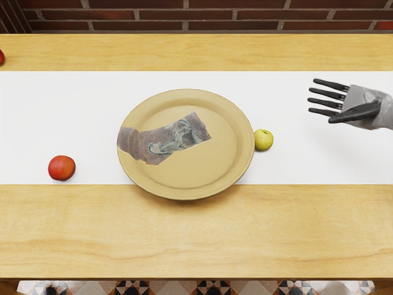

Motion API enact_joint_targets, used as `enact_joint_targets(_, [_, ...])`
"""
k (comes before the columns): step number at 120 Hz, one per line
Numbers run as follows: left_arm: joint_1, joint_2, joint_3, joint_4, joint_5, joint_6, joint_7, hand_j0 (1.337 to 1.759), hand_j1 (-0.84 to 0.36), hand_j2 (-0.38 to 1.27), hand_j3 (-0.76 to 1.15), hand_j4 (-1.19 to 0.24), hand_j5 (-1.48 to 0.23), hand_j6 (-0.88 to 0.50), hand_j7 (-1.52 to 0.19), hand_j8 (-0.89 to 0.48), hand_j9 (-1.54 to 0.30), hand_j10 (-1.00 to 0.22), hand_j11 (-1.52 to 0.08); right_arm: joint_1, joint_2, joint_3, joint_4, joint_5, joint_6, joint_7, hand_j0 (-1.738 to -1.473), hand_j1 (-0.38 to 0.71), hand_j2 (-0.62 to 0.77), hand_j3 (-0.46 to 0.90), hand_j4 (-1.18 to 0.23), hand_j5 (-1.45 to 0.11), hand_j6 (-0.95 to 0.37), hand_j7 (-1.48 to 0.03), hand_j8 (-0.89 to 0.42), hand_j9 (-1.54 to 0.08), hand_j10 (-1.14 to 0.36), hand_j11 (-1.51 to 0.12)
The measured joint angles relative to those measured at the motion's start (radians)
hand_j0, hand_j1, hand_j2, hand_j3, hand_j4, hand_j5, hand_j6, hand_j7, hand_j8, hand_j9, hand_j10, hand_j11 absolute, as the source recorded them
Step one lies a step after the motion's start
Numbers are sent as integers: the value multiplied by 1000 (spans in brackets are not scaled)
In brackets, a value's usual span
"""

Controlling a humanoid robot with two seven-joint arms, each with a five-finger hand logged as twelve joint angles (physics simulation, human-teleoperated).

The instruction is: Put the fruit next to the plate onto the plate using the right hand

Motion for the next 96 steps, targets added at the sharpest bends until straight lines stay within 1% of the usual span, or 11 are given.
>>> enact_joint_targets(13, [0,0,0,0,0,0,0,1658,55,49,0,-245,-318,-245,-318,-245,-318,-245,-318,10,0,2,2,-5,0,-8,-1658,-308,-6,0,-32,-45,-30,-45,-31,-45,-32,-45])
enact_joint_targets(25, [0,0,0,0,0,0,0,1658,55,49,0,-245,-318,-245,-318,-245,-318,-245,-318,23,-8,3,38,-21,0,-10,-1658,-308,-6,0,-32,-45,-31,-45,-31,-45,-32,-45])
enact_joint_targets(35, [0,0,0,0,0,0,0,1658,55,49,0,-245,-319,-245,-319,-245,-319,-245,-319,44,-12,11,49,-65,0,-9,-1658,-308,-6,0,-32,-45,-31,-45,-31,-45,-32,-45])
enact_joint_targets(39, [0,0,0,0,0,0,0,1658,55,49,0,-245,-319,-245,-319,-245,-319,-245,-319,64,-12,19,51,-100,0,-9,-1658,-308,-6,0,-32,-45,-31,-45,-32,-45,-32,-45])
enact_joint_targets(47, [0,0,0,0,0,0,0,1658,55,49,0,-245,-318,-245,-318,-245,-318,-245,-319,98,-9,70,53,-222,0,-8,-1658,-307,-6,0,-33,-46,-32,-46,-33,-46,-33,-46])
enact_joint_targets(61, [0,0,0,0,0,0,0,1658,55,49,0,-245,-318,-245,-318,-245,-318,-245,-318,123,4,138,56,-415,0,-1,-1658,-304,-6,0,-36,-49,-36,-49,-36,-49,-36,-49])
enact_joint_targets(65, [0,0,0,0,0,0,0,1658,55,49,0,-245,-318,-245,-318,-245,-318,-245,-318,126,12,150,58,-470,0,15,-1658,-303,-7,0,-37,-50,-37,-51,-37,-50,-37,-50])
enact_joint_targets(75, [0,0,0,0,0,0,0,1658,55,49,0,-245,-318,-245,-318,-245,-318,-245,-318,127,33,168,71,-608,0,81,-1658,-301,-7,0,-40,-52,-39,-53,-39,-52,-39,-52])
enact_joint_targets(87, [0,0,0,0,0,0,0,1658,55,49,0,-245,-318,-245,-318,-245,-318,-245,-318,109,45,170,158,-751,0,165,-1658,-301,-7,0,-41,-54,-41,-54,-41,-54,-41,-54])
enact_joint_targets(96, [0,0,0,0,0,0,0,1658,55,49,0,-245,-318,-245,-318,-245,-318,-245,-318,69,47,168,231,-834,-2,246,-1658,-300,-7,0,-42,-54,-42,-54,-42,-54,-42,-54])
